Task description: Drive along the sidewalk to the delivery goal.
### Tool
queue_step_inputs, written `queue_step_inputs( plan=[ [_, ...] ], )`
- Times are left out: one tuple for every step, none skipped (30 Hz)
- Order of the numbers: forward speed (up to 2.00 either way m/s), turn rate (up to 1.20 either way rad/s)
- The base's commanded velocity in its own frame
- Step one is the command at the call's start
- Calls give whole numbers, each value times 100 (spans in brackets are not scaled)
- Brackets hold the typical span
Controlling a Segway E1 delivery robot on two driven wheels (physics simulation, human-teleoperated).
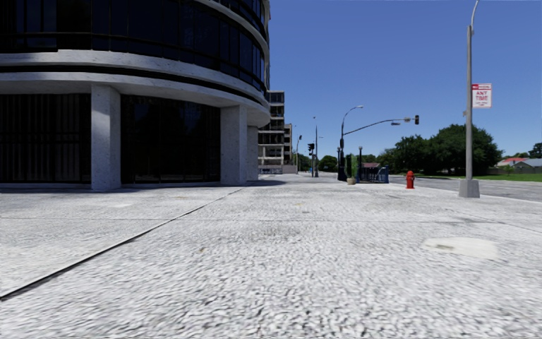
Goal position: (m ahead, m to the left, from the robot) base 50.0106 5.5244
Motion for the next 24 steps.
queue_step_inputs(
  plan=[
    [200, 0],
    [200, 0],
    [200, 0],
    [200, 0],
    [200, 0],
    [200, 0],
    [200, 0],
    [200, 0],
    [200, 0],
    [200, 0],
    [200, 0],
    [200, 0],
    [200, 0],
    [200, 0],
    [200, 0],
    [200, 0],
    [200, 0],
    [200, 0],
    [200, 0],
    [200, 0],
    [200, 0],
    [200, 0],
    [200, 0],
    [200, 0]
  ],
)
